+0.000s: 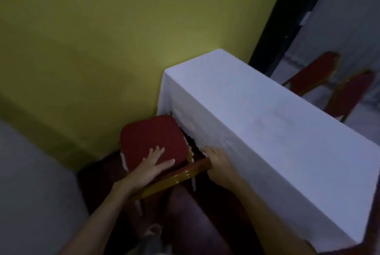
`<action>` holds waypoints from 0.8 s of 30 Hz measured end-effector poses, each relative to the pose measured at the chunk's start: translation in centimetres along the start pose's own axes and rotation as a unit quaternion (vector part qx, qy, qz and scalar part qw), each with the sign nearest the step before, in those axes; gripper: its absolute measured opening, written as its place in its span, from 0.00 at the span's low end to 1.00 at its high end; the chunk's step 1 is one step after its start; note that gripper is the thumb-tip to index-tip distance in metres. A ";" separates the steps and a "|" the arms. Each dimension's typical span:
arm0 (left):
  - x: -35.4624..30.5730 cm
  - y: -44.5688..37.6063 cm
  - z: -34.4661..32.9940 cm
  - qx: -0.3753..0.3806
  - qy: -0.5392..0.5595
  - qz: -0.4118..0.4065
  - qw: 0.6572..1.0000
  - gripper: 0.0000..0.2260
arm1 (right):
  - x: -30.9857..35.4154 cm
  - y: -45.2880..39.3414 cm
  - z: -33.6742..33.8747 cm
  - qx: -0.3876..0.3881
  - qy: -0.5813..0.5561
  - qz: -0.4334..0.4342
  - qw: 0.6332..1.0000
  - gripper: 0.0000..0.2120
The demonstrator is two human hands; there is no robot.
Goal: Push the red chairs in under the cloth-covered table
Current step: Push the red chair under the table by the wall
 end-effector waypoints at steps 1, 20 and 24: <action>1.1 1.0 -0.2 0.020 -0.032 0.017 0.999 0.50 | -0.3 -0.1 -1.1 0.029 0.023 0.037 0.999 0.28; 6.5 3.6 -1.8 -0.021 -0.320 0.075 0.944 0.31 | -0.1 -0.3 -3.8 0.174 0.224 0.129 0.950 0.17; 5.9 5.2 -3.0 0.012 -0.345 0.050 0.937 0.31 | -1.0 2.5 -4.4 0.178 0.245 0.129 0.944 0.18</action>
Point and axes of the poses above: each hand's wrist, its own y-axis away from the middle knuckle, its own z-axis out of the back of the hand, x = y × z, the point moved 5 cm from there along -y, towards the middle knuckle, and after that the axes turned 5 degrees about -x, right-handed, at the moved point
